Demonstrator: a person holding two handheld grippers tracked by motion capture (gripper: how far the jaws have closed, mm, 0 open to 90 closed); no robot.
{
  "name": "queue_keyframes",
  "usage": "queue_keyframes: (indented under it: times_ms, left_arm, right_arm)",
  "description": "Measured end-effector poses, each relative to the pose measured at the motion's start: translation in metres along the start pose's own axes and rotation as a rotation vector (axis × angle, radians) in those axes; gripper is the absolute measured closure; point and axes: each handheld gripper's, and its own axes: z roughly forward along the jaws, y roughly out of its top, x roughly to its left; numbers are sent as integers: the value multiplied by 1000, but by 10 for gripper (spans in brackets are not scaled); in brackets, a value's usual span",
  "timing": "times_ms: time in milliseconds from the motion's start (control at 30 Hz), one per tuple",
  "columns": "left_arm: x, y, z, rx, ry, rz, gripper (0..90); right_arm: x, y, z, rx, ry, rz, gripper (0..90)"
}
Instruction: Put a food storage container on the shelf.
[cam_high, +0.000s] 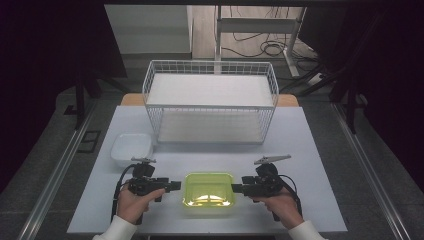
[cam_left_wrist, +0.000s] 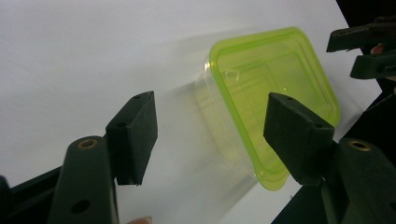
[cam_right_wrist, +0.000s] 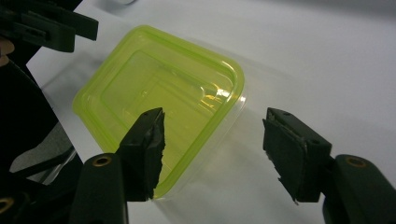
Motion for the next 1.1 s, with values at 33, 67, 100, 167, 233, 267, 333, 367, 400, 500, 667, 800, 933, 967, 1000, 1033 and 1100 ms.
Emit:
queue_keyframes:
  times_ms: [33, 67, 100, 167, 233, 267, 333, 367, 400, 500, 667, 800, 933, 967, 1000, 1033, 1100]
  left_arm:
    - [0, 0, 2, 2, -9, 0, 354]
    - [0, 0, 4, 6, -16, -5, 357]
    - [0, 0, 5, 13, -20, -8, 360]
    - [-1, 0, 10, 18, -26, -11, 367]
    - [-1, 0, 14, 26, -45, -23, 383]
    - [0, -1, 16, 29, -59, -32, 398]
    - [1, -1, 20, 40, -72, -43, 423]
    - [1, -2, 22, 43, -76, -50, 433]
    - [2, -2, 23, 45, -86, -56, 444]
    - [1, -2, 26, 49, -106, -64, 493]
    - [-2, -3, 34, 70, -149, -89, 552]
    - [-3, -4, 36, 64, -120, -102, 696]
    - [-4, -5, 34, 42, -136, -124, 752]
    - [-5, -5, 34, 36, -136, -125, 760]
    - [-5, -6, 34, 35, -137, -124, 763]
    - [-6, -6, 33, 29, -136, -127, 765]
    - [-6, -6, 32, 20, -135, -120, 770]
  right_arm:
    - [-1, -1, 1, 0, 1, 15, 405]
    - [-2, -1, 2, 1, 1, 20, 412]
    - [-3, -2, 2, 0, 4, 33, 420]
    - [-4, -3, 4, -2, 16, 62, 438]
    - [-5, -3, 6, 3, 21, 82, 452]
    - [-6, -4, 7, 6, 24, 93, 461]
    - [-7, -5, 10, 14, 33, 109, 479]
    - [-7, -6, 11, 18, 39, 115, 486]
    - [-7, -6, 13, 23, 46, 119, 494]
    - [-7, -7, 16, 29, 56, 140, 538]
    - [-9, -10, 22, 42, 99, 187, 640]
    - [-8, -12, 25, 49, 101, 223, 690]
    - [-10, -12, 21, 28, 103, 253, 732]
    - [-10, -11, 20, 22, 103, 258, 741]
    - [-10, -11, 19, 18, 106, 262, 745]
    - [-10, -11, 19, 17, 107, 263, 747]
    - [-9, -12, 18, 17, 108, 265, 755]
